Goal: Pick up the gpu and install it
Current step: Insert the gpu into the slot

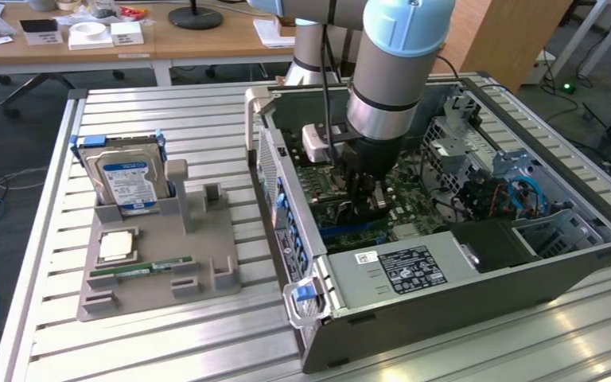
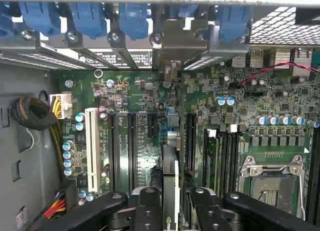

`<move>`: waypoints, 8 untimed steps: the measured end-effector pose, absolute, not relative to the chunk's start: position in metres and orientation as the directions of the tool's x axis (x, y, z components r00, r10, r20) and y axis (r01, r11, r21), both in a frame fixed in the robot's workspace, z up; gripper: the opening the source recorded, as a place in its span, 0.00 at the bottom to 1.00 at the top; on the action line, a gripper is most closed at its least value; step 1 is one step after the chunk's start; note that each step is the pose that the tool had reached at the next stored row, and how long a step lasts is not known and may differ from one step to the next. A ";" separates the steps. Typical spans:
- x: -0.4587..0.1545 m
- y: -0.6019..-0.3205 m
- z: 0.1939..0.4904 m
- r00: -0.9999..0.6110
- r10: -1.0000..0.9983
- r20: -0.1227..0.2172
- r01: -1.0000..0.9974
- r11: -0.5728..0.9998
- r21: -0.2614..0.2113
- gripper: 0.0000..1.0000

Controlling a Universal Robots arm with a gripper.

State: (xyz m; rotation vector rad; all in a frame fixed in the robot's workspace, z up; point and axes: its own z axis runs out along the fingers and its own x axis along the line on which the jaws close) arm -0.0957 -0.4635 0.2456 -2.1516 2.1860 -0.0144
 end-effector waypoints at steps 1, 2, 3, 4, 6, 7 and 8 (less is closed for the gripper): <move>-0.096 -0.464 0.246 -0.014 -0.999 -0.046 -0.998 0.017 -0.059 0.26; -0.096 -0.463 0.246 -0.014 -0.999 -0.046 -0.998 0.017 -0.059 0.26; -0.096 -0.463 0.246 -0.014 -0.999 -0.046 -0.998 0.017 -0.059 0.26; -0.096 -0.463 0.246 -0.014 -0.999 -0.046 -0.998 0.017 -0.059 0.26; -0.096 -0.463 0.246 -0.015 -0.999 -0.046 -0.998 0.017 -0.059 0.26; -0.096 -0.464 0.246 -0.015 -0.999 -0.046 -0.998 0.018 -0.059 0.26; -0.096 -0.464 0.246 -0.016 -0.999 -0.046 -0.998 0.019 -0.059 0.26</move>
